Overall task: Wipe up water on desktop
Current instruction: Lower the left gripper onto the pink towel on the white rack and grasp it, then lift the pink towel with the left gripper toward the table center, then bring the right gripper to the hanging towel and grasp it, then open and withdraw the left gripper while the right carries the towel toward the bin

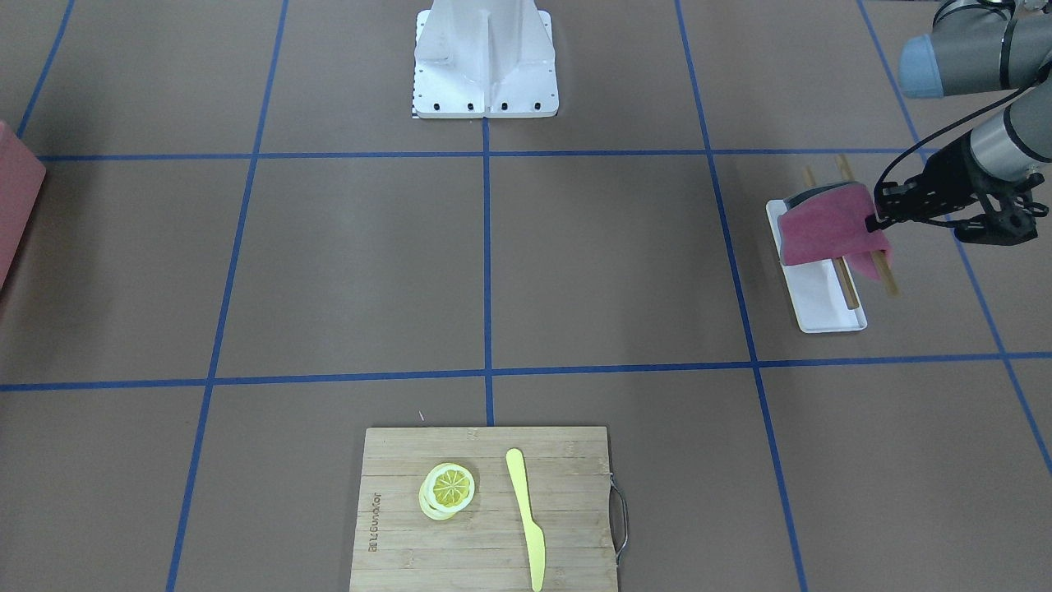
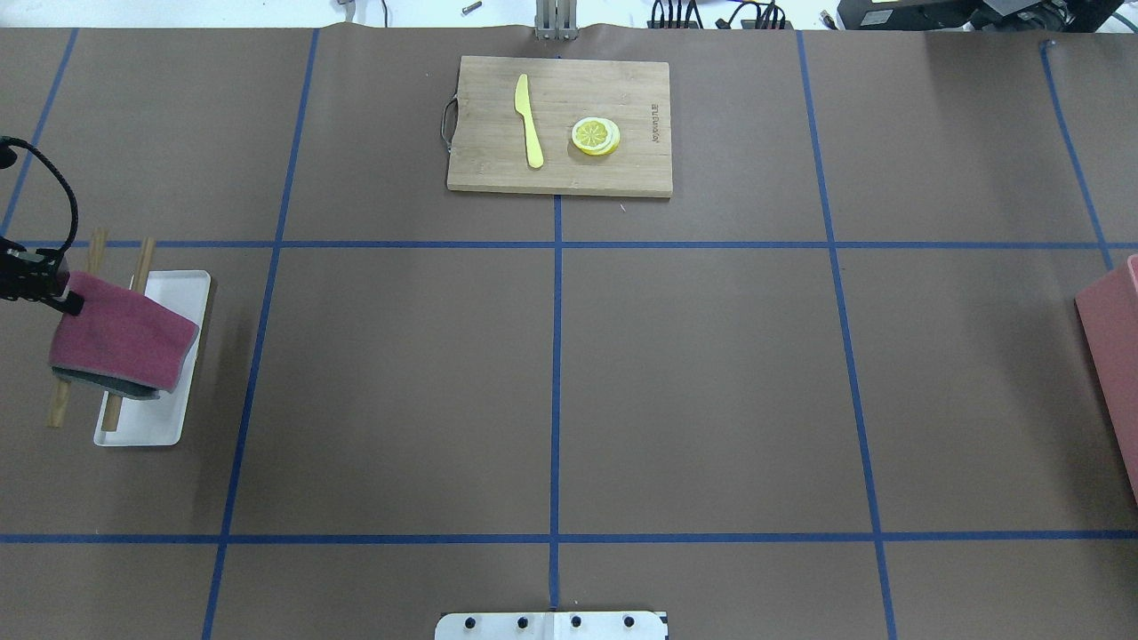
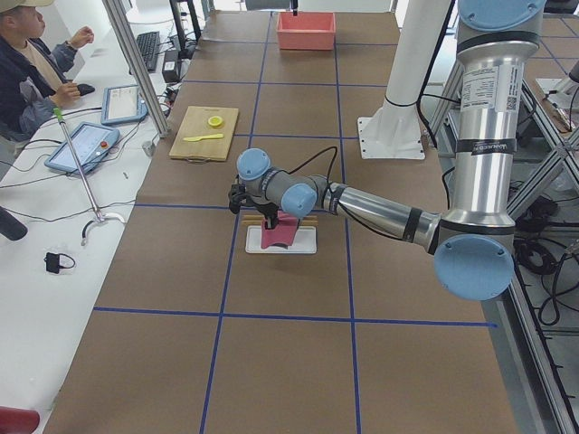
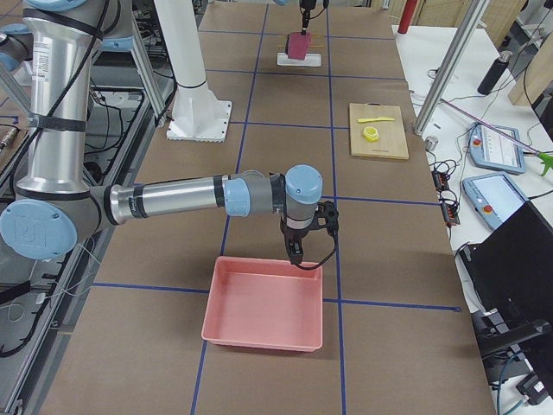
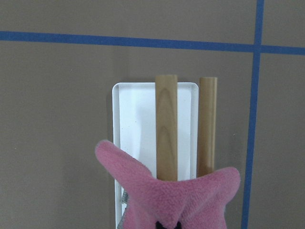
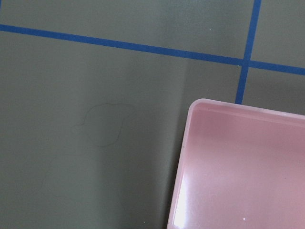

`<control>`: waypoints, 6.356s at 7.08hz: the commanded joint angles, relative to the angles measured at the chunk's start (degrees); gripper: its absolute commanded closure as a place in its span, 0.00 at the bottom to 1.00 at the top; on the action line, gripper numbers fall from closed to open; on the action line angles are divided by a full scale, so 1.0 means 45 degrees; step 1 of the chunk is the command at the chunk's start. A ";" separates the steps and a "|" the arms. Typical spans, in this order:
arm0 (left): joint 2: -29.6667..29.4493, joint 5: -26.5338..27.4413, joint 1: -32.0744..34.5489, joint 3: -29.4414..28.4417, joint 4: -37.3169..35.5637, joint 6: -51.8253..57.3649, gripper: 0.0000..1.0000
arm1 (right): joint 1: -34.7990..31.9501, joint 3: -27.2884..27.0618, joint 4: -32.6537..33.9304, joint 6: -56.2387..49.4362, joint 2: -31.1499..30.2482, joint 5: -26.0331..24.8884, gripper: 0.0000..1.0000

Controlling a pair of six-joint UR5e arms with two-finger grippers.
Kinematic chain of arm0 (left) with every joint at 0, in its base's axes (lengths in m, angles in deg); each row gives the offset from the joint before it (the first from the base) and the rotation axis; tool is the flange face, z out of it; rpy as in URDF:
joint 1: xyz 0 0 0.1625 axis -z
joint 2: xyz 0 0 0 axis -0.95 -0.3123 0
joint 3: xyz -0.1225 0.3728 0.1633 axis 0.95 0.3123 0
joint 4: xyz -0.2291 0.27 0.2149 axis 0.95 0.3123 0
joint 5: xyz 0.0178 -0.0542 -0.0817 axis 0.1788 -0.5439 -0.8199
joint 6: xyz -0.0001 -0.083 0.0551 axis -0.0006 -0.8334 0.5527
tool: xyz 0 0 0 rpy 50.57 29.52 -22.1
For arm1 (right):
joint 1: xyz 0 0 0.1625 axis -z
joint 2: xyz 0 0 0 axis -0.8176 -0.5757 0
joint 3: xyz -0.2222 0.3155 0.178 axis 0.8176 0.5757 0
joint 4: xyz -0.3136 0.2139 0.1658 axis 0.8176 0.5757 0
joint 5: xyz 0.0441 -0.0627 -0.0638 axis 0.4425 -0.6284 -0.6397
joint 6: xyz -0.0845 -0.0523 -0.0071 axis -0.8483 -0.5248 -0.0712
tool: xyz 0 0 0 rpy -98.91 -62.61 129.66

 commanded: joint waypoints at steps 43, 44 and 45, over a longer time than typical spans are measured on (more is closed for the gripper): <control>-1.1800 0.4794 -0.6306 -0.1737 -0.0656 -1.8943 1.00 | 1.3438 -0.2580 -1.0655 0.7031 0.4668 -1.3364 0.74; -1.1800 0.4794 -0.6306 -0.1737 -0.0636 -1.8943 1.00 | 1.3438 -0.2657 -1.0655 0.7360 0.4649 -1.3364 0.90; -1.1800 0.4794 -0.6306 -0.1679 -0.0636 -1.8924 1.00 | 1.3438 -0.2658 -1.0655 0.7615 0.4649 -1.3345 1.00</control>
